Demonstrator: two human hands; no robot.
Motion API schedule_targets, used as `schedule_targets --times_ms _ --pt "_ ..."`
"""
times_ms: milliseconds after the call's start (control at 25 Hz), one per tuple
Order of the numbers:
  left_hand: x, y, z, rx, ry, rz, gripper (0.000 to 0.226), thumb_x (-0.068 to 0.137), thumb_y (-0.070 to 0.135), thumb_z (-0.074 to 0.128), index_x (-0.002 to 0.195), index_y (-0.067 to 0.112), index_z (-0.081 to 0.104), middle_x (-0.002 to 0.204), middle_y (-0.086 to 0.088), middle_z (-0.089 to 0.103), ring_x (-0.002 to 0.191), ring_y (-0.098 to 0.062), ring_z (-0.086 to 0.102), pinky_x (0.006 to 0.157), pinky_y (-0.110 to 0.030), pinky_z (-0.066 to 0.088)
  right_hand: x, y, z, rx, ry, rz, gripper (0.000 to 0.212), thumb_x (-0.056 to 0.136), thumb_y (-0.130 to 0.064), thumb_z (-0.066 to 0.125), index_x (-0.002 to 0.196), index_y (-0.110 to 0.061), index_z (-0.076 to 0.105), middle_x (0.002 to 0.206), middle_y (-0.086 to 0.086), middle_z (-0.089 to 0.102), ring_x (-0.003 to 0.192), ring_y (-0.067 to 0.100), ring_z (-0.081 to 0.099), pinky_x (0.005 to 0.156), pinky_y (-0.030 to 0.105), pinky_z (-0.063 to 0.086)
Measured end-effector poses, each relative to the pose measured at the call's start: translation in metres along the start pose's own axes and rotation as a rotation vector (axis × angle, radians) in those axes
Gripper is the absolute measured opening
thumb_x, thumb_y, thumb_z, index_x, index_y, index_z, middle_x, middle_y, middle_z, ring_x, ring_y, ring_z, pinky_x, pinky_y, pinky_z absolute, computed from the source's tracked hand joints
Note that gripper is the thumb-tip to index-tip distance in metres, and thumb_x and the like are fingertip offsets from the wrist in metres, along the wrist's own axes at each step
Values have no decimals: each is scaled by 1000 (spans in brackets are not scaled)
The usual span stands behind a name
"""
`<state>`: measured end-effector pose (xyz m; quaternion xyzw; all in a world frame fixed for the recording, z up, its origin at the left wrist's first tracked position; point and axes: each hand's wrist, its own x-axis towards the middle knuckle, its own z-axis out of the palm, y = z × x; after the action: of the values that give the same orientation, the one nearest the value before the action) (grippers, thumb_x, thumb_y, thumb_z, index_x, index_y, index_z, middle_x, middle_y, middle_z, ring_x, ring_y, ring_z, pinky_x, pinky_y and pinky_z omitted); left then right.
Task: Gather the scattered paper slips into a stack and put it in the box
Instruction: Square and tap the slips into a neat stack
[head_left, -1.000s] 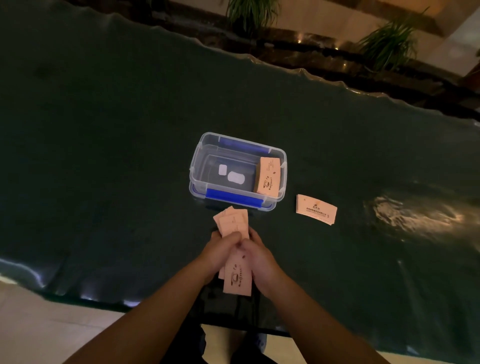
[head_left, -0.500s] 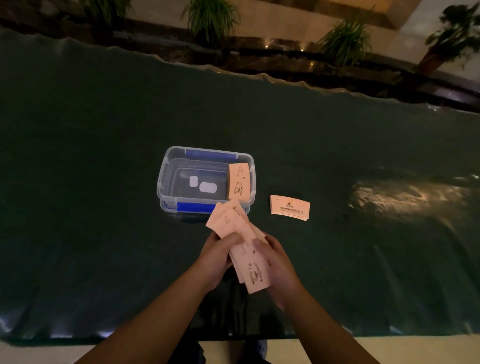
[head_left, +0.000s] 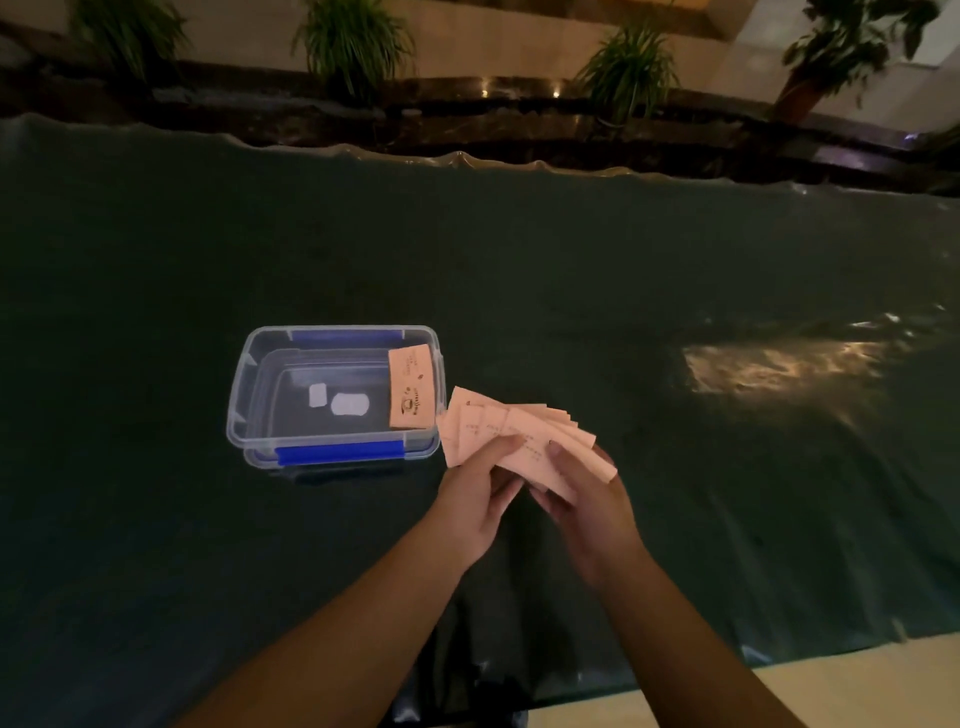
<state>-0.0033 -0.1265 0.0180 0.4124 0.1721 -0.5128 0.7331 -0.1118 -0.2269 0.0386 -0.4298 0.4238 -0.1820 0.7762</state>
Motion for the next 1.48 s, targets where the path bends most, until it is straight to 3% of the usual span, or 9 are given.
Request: schedule_targets --times_ms 160,400,600,800,880,1000,1120,1320,1480 --pt "32 -1 20 9 150 -85 75 39 24 104 109 21 76 100 -5 82 95 -19 78 73 -35 64 42 -30 -14 -110 14 92 41 94 -14 75 133 -22 65 123 8 78 116 27 74 97 47 60" --pt "71 3 46 112 307 -144 59 55 34 99 108 24 73 94 -1 81 97 -20 73 71 -39 60 101 -44 -26 -202 61 221 48 90 -20 79 135 -21 62 125 11 76 113 30 74 98 47 60" --pt "84 11 53 335 469 -237 79 55 56 94 116 21 58 107 -4 62 94 -21 61 63 -34 52 129 -33 -29 -341 145 304 32 85 -26 84 111 -25 66 116 8 76 105 26 72 85 39 63" --pt "87 22 47 700 682 -179 137 46 68 92 155 20 23 149 -10 40 125 -30 50 98 -45 50 140 -32 -31 -393 183 295 41 79 -25 89 111 -28 64 115 3 71 107 21 67 91 42 61" --pt "90 25 44 770 647 -125 134 52 71 87 157 21 22 156 -8 36 136 -31 43 103 -47 43 141 -31 -30 -391 173 298 49 82 -24 87 124 -25 63 118 3 71 110 22 66 98 45 59" --pt "95 25 45 767 503 -77 101 67 66 81 148 21 41 131 -3 56 108 -19 56 73 -28 41 139 -28 -27 -354 147 295 45 88 -24 78 129 -24 60 118 3 71 111 21 66 100 45 57" --pt "98 25 45 817 501 -76 84 76 62 75 143 22 44 118 -2 57 91 -15 55 58 -28 33 139 -22 -20 -364 166 299 47 87 -28 76 130 -24 58 118 3 71 109 22 67 93 41 57" --pt "91 30 39 717 475 -104 96 70 56 81 148 21 36 125 -4 56 102 -20 55 78 -35 43 134 -16 -20 -350 192 328 52 84 -27 78 131 -22 58 116 3 71 106 23 68 87 43 59" --pt "86 29 31 537 295 -21 94 69 27 92 145 20 38 125 -7 65 112 -23 64 101 -45 54 118 -9 -35 -234 83 408 46 86 -24 76 130 -18 63 117 8 78 111 26 71 94 44 59"
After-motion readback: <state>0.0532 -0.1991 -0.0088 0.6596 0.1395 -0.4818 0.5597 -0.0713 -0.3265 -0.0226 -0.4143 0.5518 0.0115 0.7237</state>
